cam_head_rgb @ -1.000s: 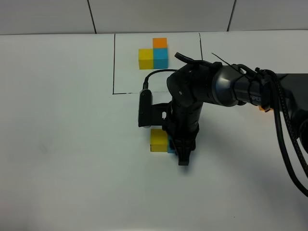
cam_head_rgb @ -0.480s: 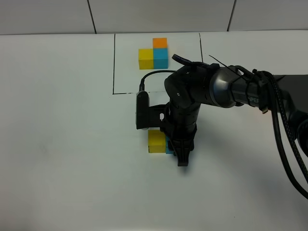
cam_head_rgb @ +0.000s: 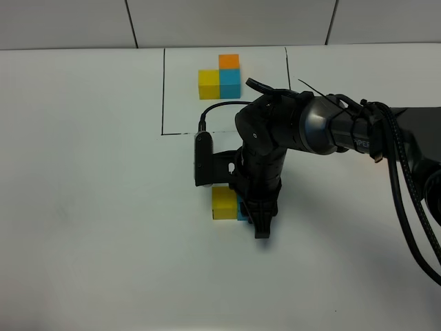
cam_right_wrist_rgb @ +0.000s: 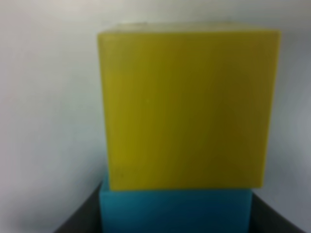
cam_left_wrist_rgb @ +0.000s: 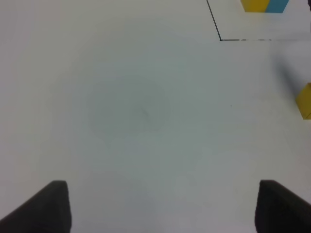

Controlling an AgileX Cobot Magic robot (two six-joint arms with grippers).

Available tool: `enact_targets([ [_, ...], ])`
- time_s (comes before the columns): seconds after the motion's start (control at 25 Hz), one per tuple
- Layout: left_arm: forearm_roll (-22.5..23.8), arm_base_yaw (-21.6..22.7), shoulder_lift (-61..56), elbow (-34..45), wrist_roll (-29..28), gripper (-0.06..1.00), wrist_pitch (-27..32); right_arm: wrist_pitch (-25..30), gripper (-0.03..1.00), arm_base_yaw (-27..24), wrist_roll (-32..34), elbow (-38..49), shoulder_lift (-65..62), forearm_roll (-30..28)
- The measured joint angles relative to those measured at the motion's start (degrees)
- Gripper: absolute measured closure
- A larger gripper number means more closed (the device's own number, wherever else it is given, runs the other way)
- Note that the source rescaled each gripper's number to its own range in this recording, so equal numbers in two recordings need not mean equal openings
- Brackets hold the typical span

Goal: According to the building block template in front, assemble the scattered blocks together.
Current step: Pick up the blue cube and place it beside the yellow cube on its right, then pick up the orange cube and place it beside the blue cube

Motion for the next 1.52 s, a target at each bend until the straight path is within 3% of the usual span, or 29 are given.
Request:
enact_targets([
  [0.36,0.0,0.0,0.0,0.0,0.0,0.11,0.0,-0.1,0.93,-0.1,0.0,0.0,0.0,0.3],
  [0.44,0.0,0.0,0.0,0.0,0.0,0.11,0.0,-0.7,0.83,-0.1,-0.1,-0.1,0.2,0.4],
  [0.6,0.0,0.0,0.0,0.0,0.0,0.11,0.0,-1.9,0.50,-0.2,-0.1,-0.1,0.3,-0.3],
  [0.72,0.0,0.0,0.0,0.0,0.0,0.11,0.0,-2.0,0.32,-0.2,-0.1,-0.1,0.0,-0.3],
  [0.84,0.0,0.0,0.0,0.0,0.0,0.11,0.0,-1.4,0.24,-0.2,-0.1,0.0,-0.3,-0.3],
  [1.04,0.0,0.0,0.0,0.0,0.0,0.11,0.0,3.1,0.22,-0.8,1.8,0.4,-4.1,-0.3],
  [1.16,0.0,0.0,0.0,0.0,0.0,0.11,0.0,5.5,0.22,-2.1,5.3,0.4,-8.1,-0.8],
  [1.32,0.0,0.0,0.0,0.0,0.1,0.11,0.0,4.7,0.22,-6.4,14.4,0.4,-12.9,-0.9],
  [1.52,0.0,0.0,0.0,0.0,0.1,0.11,0.0,-0.1,0.22,-11.6,34.3,0.5,-15.6,-1.6],
])
